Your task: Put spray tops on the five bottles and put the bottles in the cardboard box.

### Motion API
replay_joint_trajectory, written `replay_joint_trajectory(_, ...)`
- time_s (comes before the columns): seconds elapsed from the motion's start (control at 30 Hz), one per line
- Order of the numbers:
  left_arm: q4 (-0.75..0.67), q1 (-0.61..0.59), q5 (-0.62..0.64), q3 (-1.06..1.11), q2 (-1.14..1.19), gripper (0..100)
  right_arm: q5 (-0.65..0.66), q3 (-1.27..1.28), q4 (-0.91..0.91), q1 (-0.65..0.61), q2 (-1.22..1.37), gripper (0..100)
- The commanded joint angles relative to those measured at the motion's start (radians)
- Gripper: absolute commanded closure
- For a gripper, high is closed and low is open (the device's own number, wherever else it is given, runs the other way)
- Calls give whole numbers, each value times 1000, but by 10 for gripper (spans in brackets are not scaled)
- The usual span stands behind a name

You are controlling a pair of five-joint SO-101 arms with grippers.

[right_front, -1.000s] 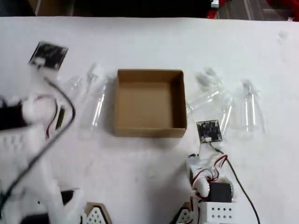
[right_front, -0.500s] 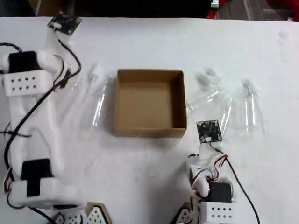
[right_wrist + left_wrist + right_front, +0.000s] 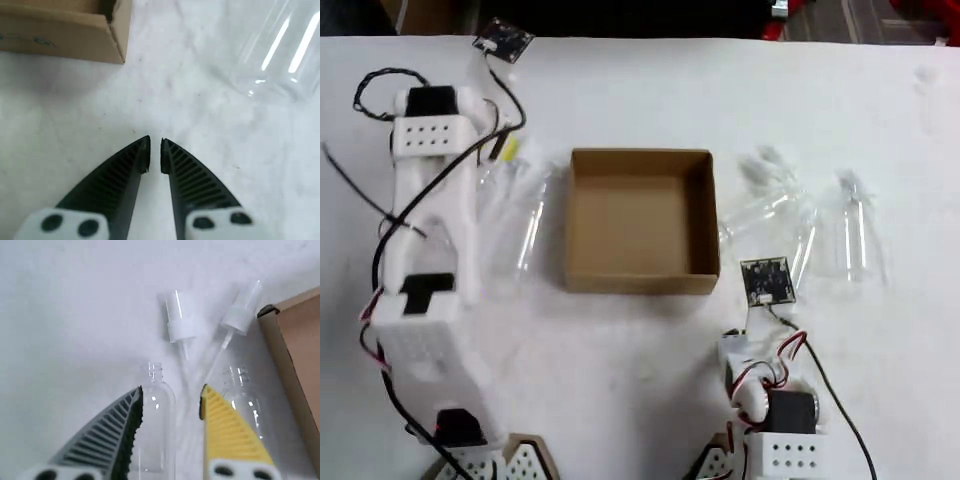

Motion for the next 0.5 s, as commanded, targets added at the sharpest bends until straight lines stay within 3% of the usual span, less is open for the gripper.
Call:
replay_joint_trajectory(0.0,44,-31,21,-186,116,809,-3,8,7,5,-5,974)
replay_joint_trajectory(0.47,252,-65,-60,-813,613,806,-3,8,7,5,-5,974)
